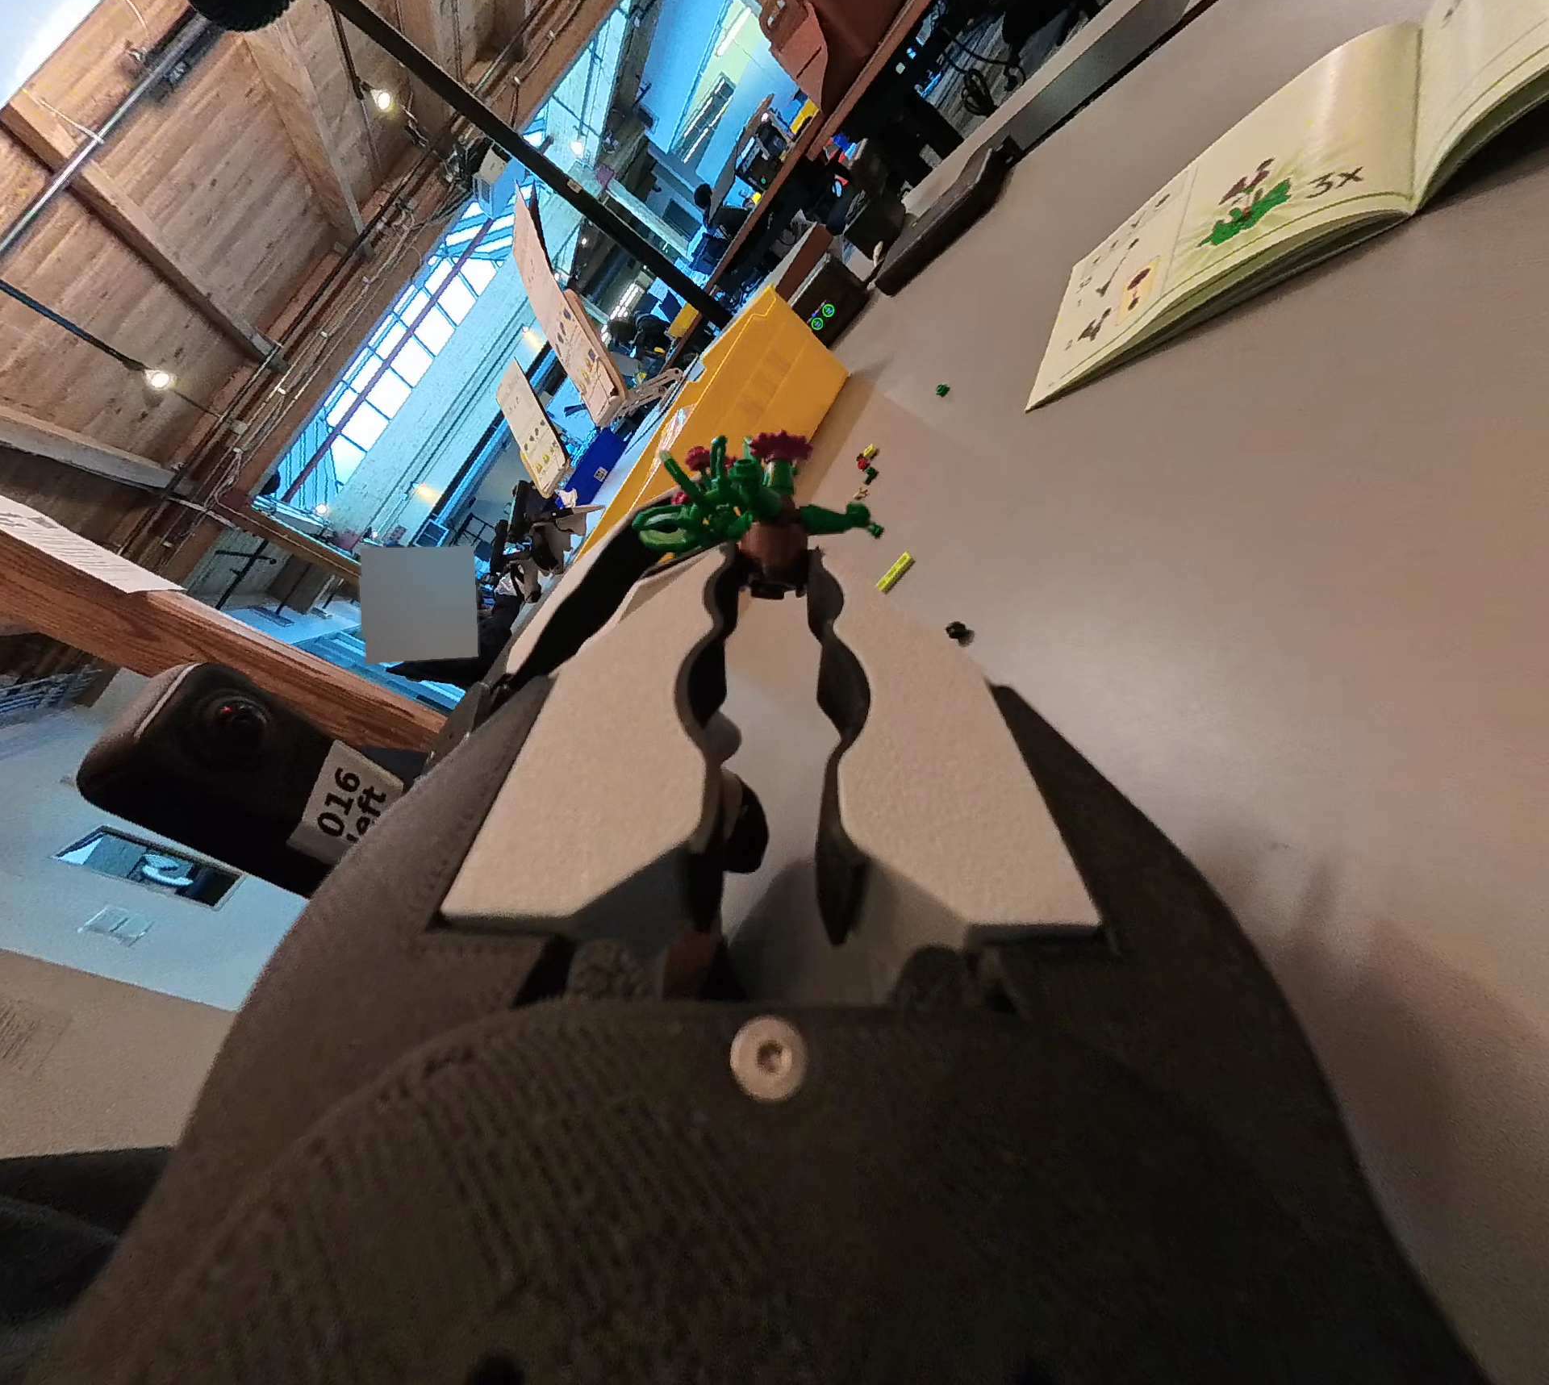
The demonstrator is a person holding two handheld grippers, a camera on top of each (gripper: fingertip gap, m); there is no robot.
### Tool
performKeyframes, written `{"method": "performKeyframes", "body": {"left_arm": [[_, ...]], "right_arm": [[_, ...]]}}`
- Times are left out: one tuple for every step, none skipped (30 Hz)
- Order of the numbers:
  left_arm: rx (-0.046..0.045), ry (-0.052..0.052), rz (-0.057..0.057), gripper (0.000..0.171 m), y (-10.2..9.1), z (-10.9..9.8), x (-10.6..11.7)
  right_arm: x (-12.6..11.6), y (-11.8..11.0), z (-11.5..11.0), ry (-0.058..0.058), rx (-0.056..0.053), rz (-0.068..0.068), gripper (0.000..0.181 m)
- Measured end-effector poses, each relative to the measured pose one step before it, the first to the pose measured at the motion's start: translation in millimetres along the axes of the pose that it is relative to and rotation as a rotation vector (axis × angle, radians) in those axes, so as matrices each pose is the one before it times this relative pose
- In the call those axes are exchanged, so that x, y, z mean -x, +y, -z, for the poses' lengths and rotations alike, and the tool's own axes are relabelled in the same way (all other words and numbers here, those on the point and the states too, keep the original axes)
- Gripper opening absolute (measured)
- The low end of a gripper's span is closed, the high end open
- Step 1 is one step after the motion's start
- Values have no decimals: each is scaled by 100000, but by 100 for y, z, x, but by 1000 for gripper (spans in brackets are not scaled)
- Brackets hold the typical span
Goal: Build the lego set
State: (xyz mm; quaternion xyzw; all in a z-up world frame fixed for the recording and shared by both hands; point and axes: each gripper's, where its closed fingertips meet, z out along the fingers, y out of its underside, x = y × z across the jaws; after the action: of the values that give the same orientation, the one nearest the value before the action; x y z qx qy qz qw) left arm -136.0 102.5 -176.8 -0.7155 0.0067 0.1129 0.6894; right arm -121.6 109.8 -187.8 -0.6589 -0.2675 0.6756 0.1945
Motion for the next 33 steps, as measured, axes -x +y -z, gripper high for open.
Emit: {"method": "performKeyframes", "body": {"left_arm": [[-289, 132, -274, 25, -23, 43, -23], [-19, -215, -387, 24, -9, 46, 14], [-116, -365, -456, 22, -29, 56, 64], [-212, -8, -390, 22, -50, 58, 23], [-61, 66, -80, 22, -23, 32, 26], [-57, 56, 48, 22, -13, 23, 15], [-125, -71, 4, 21, -4, 29, 23], [-58, -128, -166, 21, 2, 37, 24], [-35, -3, -253, 20, -5, 29, 13], [-67, -30, -210, 20, -22, 28, 6], [-139, -94, -263, 20, -53, 35, 14], [19, -77, -255, 20, -24, 18, -5], [105, -21, -250, 19, -3, 4, -18], [-1, -37, -245, 19, -15, 15, -3], [21, -10, -188, 19, -23, 6, -10], [52, 106, -72, 19, -3, 4, -8], [35, 195, 4, 19, -11, 0, -4], [1, 185, 57, 19, -5, 17, -6], [15, 176, 119, 19, 7, 18, -11], [-26, 168, 179, 19, 3, 13, -4], [14, 178, 203, 19, -1, 16, -5], [196, 249, 166, 19, 35, 8, -8], [103, 288, 125, 18, 32, 11, -11], [-198, 248, 188, 18, -6, 28, 6], [-163, 210, 270, 18, -2, 21, 4], [44, 329, 380, 18, 22, 12, 8], [303, 535, 591, 19, 76, -27, 14], [1028, 630, 493, 19, 164, -75, 7], [497, 512, 97, 20, 65, -30, -35], [-693, -67, -749, 20, -110, 64, -35], [-560, -1636, -1346, 26, -146, 92, 115], [-277, -2338, -1906, 34, -134, 65, 201], [274, -685, -2790, 37, -102, 49, -47]], "right_arm": [[11, 68, -35, 22, 146, -18, 14], [20, 68, -27, 33, 269, 372, 14], [23, -9, -1, -44, 4, 378, 14], [53, -9, -8, -159, 51, 290, 14], [52, 10, -13, -142, 139, 351, 14], [23, -9, -6, -9, -50, 395, 14], [17, 7, -11, 26, 24, 292, 14], [10, 26, -23, -18, 246, 166, 14], [14, 24, -7, -158, 189, 101, 14], [30, 30, -9, -183, 173, 16, 14], [31, 49, -14, -192, 261, 97, 14], [31, 25, -5, -101, 112, 235, 14], [9, 7, 5, 88, 116, 523, 14], [17, 14, 10, 117, 203, 649, 14], [8, 13, -1, 112, 168, 464, 14], [4, 18, 4, 94, 217, 360, 14], [4, 10, 5, 46, 214, 362, 14], [5, 13, -6, -11, 199, 340, 14], [9, 24, -1, -7, 275, 280, 14], [5, 18, 2, -7, 181, 238, 14], [6, 14, 0, -10, 148, 230, 14], [-18, 63, -22, 134, 432, 435, 14], [-18, 23, -1, 119, 276, 410, 14], [2, 4, 7, -116, 79, 110, 14], [20, 14, -8, -122, 165, 43, 14], [8, 30, -17, 68, 232, 324, 14], [-39, -10, -8, 256, 32, 441, 14], [-108, -10, 1, 468, 92, 313, 14], [-112, -35, 13, 48, 26, 14, 14], [6, -69, 26, -724, -130, -500, 14], [-33, -75, 43, -353, -183, -668, 14], [-128, -81, 46, 353, -246, -102, 14], [-108, -109, 55, 319, -371, 320, 14]]}}
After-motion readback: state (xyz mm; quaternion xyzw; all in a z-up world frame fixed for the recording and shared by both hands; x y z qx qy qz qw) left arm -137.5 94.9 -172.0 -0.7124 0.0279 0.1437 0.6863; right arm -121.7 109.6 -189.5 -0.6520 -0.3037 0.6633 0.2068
